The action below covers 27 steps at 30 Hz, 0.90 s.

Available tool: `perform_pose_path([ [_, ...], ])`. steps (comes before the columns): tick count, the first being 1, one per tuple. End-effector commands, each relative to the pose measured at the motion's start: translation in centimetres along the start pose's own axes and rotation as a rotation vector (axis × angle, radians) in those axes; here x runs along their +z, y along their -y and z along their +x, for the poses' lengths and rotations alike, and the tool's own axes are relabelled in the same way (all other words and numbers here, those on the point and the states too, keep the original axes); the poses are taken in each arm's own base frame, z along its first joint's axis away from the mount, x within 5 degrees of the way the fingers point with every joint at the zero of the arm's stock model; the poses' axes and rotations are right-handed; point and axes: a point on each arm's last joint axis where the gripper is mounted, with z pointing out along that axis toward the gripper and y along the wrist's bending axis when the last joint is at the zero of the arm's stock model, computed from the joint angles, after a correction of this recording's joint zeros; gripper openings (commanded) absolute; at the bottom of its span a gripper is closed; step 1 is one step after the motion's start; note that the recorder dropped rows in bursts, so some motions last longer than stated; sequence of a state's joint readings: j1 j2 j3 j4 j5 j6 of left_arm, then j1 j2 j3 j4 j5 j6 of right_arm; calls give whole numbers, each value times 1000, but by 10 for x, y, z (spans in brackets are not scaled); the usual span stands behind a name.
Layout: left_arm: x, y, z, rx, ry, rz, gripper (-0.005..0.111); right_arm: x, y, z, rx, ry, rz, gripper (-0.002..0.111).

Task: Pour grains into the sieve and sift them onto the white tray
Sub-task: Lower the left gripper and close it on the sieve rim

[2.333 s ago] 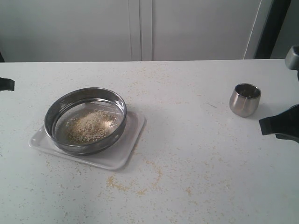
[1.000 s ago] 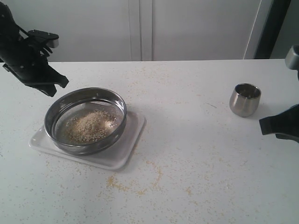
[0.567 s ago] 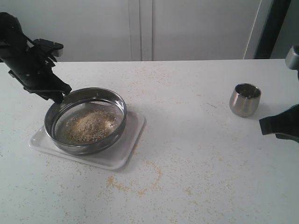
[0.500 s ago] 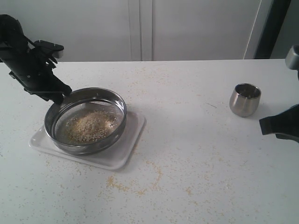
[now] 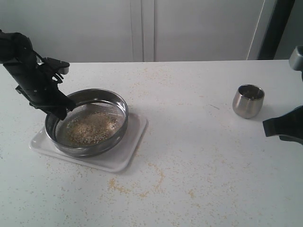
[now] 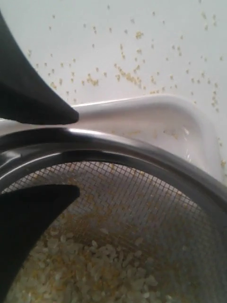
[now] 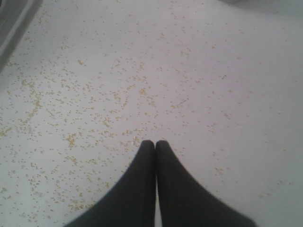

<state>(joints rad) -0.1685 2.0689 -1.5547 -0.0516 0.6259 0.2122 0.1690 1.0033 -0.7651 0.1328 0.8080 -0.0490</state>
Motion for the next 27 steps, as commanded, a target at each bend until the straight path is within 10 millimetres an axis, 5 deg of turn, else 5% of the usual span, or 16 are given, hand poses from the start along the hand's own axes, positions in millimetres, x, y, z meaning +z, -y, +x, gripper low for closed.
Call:
perform_pose_path([
  [1,3,1,1,-33,-22,11,43,0,1,1,0,10,4,0],
  [27,6,2,3,-62,-32,13,33,0,1,1,0,12,4,0],
])
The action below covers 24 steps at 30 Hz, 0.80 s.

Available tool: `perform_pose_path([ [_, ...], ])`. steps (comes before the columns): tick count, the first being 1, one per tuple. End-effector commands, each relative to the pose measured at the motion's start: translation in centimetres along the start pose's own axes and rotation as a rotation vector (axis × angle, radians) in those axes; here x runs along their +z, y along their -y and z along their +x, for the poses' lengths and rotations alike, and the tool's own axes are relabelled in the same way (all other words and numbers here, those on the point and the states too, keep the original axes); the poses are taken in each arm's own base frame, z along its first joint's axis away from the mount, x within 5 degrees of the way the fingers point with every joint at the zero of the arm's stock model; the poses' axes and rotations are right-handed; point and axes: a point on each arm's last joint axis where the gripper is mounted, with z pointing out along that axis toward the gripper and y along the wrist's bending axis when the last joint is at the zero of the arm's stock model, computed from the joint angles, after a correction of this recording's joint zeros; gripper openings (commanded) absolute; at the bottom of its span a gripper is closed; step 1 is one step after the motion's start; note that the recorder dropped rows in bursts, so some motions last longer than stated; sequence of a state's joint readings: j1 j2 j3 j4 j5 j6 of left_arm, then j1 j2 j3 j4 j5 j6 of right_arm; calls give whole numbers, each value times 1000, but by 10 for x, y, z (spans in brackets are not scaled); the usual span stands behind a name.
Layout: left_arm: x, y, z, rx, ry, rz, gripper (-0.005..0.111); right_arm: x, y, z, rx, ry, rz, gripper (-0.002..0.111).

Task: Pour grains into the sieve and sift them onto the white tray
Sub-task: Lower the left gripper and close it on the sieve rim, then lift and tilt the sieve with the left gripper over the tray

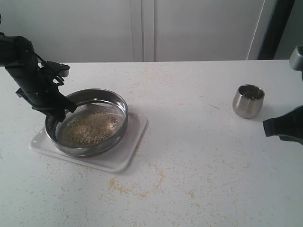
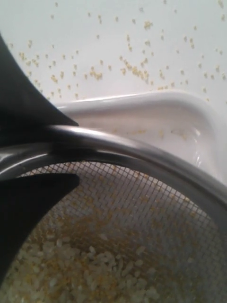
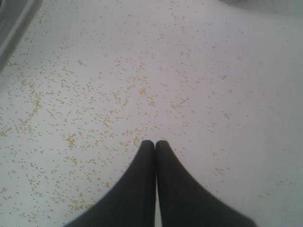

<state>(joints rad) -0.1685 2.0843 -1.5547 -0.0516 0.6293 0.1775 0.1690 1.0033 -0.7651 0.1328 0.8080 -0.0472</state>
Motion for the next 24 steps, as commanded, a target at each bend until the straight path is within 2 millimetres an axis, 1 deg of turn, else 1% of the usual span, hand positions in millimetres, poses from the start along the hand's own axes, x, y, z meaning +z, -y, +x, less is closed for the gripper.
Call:
perform_pose_path([
  [1,0,2,1,-25,-14,8,33,0,1,1,-2,12,4,0],
  [3,0,2,1,-25,-14,8,31,0,1,1,-2,12,4,0],
  [5,0,2,1,-25,-14,8,26,0,1,1,-2,12,4,0],
  [11,0,2,2,-25,-20,10,0,0,1,1,-2,12,4,0],
  [19,-1,2,1,-78,-16,9,0,0,1,1,-2,12,4,0],
  [21,-6,2,-1,-94,-24,13,0,0,1,1,-2,12,4,0],
  [24,-17,3,-2,-93,-51,26,0,0,1,1,-2,12,4,0],
])
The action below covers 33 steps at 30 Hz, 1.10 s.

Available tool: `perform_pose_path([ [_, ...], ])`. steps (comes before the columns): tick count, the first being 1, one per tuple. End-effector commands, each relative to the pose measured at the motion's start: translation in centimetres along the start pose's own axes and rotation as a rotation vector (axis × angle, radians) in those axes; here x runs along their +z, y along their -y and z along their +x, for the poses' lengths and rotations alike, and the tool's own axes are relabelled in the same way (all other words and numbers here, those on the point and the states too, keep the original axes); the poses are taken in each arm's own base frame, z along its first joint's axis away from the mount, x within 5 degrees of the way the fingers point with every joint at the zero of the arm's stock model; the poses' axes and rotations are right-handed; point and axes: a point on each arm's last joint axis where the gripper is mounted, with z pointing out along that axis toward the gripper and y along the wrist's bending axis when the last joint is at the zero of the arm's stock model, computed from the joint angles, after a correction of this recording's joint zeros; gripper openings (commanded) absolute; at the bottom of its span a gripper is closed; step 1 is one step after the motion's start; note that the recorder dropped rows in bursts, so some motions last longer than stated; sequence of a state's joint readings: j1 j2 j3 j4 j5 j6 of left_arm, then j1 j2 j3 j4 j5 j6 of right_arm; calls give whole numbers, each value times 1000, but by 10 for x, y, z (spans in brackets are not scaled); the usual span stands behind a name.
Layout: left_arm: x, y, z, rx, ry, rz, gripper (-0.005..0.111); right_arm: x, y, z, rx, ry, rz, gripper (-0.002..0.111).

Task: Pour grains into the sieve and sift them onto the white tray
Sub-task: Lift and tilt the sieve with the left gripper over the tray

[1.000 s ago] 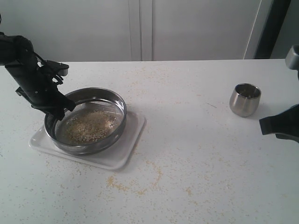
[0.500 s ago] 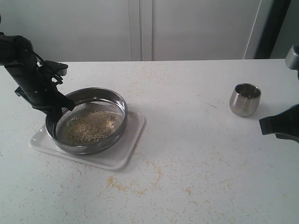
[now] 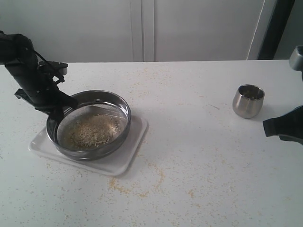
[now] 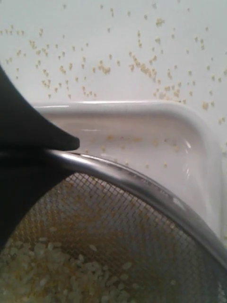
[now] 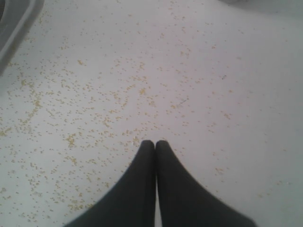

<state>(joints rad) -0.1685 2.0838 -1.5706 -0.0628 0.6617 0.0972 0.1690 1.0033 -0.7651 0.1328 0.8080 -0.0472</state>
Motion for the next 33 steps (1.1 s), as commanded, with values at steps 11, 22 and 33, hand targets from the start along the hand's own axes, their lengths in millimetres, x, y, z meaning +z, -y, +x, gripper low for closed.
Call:
perform_pose_path([
  [11,-47,-12,2,-128,2,112,0,0,0,1,31,12,3,0],
  [22,-49,-13,6,-158,-31,171,0,0,1,0,31,14,3,0],
  [33,-50,-12,7,-180,-45,206,0,0,1,0,31,14,3,0],
])
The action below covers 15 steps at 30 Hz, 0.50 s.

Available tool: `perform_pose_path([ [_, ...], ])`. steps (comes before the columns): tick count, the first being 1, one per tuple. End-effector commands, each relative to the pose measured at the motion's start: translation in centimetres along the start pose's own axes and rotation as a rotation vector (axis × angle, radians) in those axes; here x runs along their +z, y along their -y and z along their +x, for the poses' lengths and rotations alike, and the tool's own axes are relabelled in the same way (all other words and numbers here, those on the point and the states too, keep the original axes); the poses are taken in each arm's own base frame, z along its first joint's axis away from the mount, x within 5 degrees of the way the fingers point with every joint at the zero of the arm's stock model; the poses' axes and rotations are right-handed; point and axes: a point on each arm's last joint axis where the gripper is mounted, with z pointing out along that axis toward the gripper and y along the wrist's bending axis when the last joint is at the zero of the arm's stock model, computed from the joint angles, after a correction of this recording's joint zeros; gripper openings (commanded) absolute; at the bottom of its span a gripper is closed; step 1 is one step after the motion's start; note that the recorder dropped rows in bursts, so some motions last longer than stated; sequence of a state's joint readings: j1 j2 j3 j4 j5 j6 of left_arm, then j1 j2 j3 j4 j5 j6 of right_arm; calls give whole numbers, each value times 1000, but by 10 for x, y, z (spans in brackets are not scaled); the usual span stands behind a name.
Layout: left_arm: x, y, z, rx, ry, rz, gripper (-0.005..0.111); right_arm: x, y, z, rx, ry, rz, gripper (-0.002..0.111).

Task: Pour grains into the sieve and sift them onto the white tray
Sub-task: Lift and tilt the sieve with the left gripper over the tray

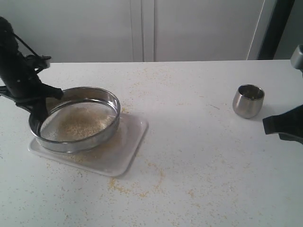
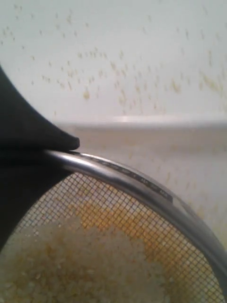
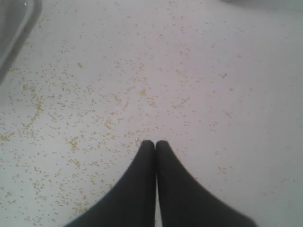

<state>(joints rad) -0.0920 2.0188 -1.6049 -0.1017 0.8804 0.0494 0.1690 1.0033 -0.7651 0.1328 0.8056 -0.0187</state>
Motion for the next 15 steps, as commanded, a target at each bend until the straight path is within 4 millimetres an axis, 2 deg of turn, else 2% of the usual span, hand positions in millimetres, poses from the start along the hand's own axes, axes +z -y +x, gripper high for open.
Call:
perform_pose_path([
  [1,-11,21,-3,52,54,209,0,0,1,1,3,11,3,0],
  [2,-10,28,-4,132,60,212,0,0,1,1,3,11,3,0],
  [4,-8,19,-4,150,51,92,0,0,1,1,3,11,3,0],
  [6,-8,-3,-1,-20,32,-37,0,0,1,1,3,11,3,0],
  [7,-8,-7,0,-116,29,-38,0,0,1,1,3,11,3,0],
  [8,-8,-3,0,-112,30,10,0,0,1,1,3,11,3,0],
  [10,-5,20,-2,14,45,153,0,0,1,1,3,11,3,0],
  [12,-3,38,-1,141,42,173,0,0,1,0,3,14,3,0],
  [14,-1,28,1,230,0,28,0,0,1,0,3,15,3,0],
  [15,-2,17,2,169,-15,-43,0,0,1,0,3,15,3,0],
])
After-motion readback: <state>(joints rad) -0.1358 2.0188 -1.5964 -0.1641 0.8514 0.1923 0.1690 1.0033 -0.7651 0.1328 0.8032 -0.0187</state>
